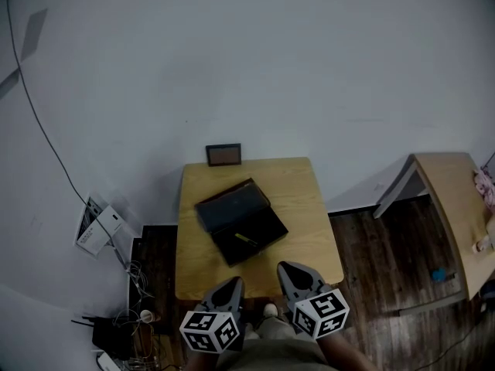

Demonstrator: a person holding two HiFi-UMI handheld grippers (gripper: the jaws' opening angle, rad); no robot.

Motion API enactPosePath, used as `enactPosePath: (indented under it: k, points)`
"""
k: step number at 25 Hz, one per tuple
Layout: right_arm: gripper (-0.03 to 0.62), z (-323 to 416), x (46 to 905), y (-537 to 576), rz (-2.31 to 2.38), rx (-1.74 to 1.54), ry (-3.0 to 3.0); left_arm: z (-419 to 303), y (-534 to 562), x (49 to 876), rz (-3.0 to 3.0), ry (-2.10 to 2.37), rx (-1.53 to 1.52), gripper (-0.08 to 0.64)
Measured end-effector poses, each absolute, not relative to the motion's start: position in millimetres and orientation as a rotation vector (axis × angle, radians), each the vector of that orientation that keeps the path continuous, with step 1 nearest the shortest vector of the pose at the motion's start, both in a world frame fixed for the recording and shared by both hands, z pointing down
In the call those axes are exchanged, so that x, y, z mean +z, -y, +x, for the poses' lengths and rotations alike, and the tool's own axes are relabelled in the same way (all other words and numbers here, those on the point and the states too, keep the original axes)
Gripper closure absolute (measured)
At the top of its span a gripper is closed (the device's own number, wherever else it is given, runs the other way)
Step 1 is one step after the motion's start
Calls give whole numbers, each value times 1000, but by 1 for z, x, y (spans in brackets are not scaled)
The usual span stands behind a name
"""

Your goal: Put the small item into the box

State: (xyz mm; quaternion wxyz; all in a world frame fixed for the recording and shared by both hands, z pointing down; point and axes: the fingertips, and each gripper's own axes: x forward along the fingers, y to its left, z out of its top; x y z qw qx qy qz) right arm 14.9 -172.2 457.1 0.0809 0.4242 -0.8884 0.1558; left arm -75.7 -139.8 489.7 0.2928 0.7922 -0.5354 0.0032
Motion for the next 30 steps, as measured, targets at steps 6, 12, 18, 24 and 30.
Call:
enactPosePath:
  k: [6, 12, 18, 24, 30]
  points:
    - [592, 20, 450, 164, 1317, 426, 2655, -75, 136, 487, 2133, 1411, 2, 555]
    - [592, 24, 447, 166, 1341, 409, 2655, -73, 139, 487, 2149, 1403, 7, 555]
    - [592, 24, 447, 170, 1332, 402, 2655, -74, 143, 489, 2145, 1403, 9, 557]
    - [592, 20, 449, 175, 1305, 399, 2661, -76, 146, 492, 2129, 1408, 13, 555]
    - [592, 19, 451, 180, 1296, 398, 2661, -77, 151, 494, 2126, 1405, 13, 557]
